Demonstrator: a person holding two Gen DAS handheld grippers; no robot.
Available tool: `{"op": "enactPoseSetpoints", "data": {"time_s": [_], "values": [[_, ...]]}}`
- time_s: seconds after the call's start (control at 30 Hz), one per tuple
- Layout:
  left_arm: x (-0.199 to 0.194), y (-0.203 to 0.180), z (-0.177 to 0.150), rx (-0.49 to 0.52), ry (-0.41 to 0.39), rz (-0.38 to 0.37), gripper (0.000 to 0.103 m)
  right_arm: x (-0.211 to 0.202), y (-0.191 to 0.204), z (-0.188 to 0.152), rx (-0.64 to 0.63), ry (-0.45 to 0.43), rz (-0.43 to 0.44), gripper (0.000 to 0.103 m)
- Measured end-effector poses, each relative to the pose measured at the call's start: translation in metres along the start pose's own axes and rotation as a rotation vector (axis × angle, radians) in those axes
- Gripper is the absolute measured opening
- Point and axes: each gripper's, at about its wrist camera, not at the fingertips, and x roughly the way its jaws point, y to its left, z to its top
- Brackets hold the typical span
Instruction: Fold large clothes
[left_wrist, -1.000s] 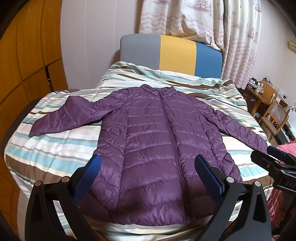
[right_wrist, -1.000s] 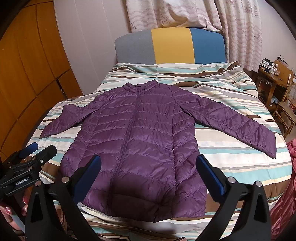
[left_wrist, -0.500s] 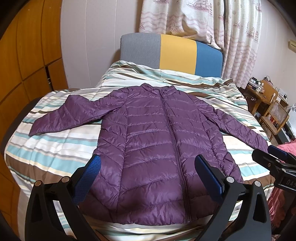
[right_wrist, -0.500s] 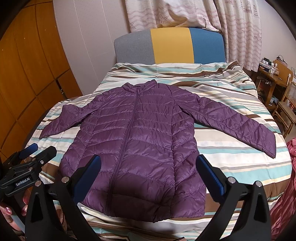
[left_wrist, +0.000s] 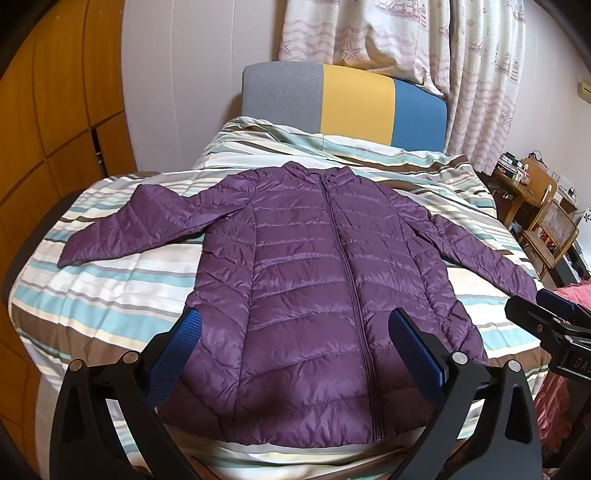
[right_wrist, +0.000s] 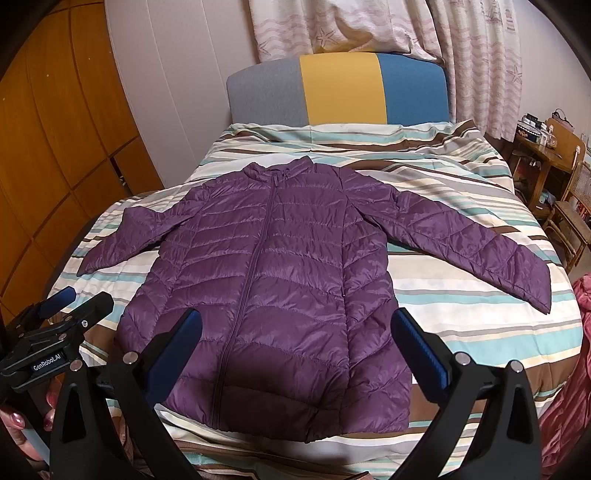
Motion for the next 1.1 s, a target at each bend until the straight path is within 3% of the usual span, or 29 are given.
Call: {"op": "enactPoseSetpoints", "data": {"time_s": [1.1], "values": [[0.009,-0.004,-0.012,-0.012,0.037,0.006,0.1,0.007,0.002,-0.002,-0.002,0.023,-0.003,0.101]]}}
